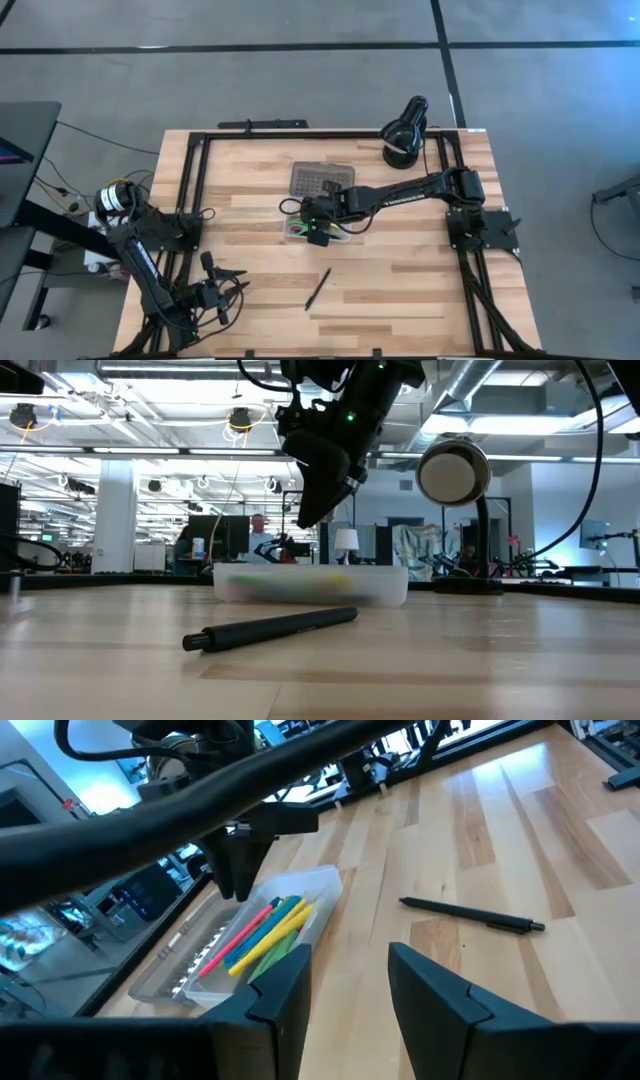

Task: Pick & place school supplies into a supply box
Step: Put the black pen into the transparent supply box

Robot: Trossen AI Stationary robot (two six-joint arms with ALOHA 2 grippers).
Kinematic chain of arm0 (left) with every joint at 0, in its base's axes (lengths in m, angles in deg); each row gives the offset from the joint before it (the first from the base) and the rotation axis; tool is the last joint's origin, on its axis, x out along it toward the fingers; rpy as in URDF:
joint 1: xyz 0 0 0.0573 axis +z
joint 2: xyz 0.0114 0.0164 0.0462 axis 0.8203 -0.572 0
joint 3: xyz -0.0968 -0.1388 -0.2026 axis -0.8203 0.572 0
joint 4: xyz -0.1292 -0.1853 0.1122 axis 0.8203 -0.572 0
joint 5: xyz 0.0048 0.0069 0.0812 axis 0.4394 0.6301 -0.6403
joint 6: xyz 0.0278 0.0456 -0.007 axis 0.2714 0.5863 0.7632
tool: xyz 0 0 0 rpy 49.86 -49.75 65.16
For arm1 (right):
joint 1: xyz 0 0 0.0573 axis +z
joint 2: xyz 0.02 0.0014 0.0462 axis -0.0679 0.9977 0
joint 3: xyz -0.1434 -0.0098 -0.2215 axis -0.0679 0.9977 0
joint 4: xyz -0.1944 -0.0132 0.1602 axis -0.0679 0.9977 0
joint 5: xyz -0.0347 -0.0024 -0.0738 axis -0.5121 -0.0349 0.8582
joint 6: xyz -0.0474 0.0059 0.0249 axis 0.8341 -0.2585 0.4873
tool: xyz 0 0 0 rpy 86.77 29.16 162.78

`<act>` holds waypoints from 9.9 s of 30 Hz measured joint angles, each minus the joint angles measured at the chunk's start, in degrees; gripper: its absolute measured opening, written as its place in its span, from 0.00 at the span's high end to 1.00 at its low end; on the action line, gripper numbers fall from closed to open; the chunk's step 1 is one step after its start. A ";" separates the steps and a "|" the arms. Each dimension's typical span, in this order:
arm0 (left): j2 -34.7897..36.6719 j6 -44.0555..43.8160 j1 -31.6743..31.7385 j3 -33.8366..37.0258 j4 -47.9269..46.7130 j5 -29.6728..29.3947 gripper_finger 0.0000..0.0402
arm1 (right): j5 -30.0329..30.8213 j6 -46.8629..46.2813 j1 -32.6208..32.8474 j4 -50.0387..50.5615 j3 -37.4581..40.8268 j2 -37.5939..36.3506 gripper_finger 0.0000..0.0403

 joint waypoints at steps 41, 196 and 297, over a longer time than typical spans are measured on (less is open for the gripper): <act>-0.03 48.38 38.56 -1.70 51.64 54.41 0.68 | 25.75 -1.08 37.26 10.44 0.00 -16.40 0.75; -21.55 49.63 40.62 -25.77 8.05 69.24 0.67 | 36.21 -21.42 45.88 17.96 7.78 -16.24 0.75; -22.01 54.06 44.38 -23.63 13.80 70.92 0.72 | 31.04 -21.91 45.51 14.79 7.78 -16.22 0.75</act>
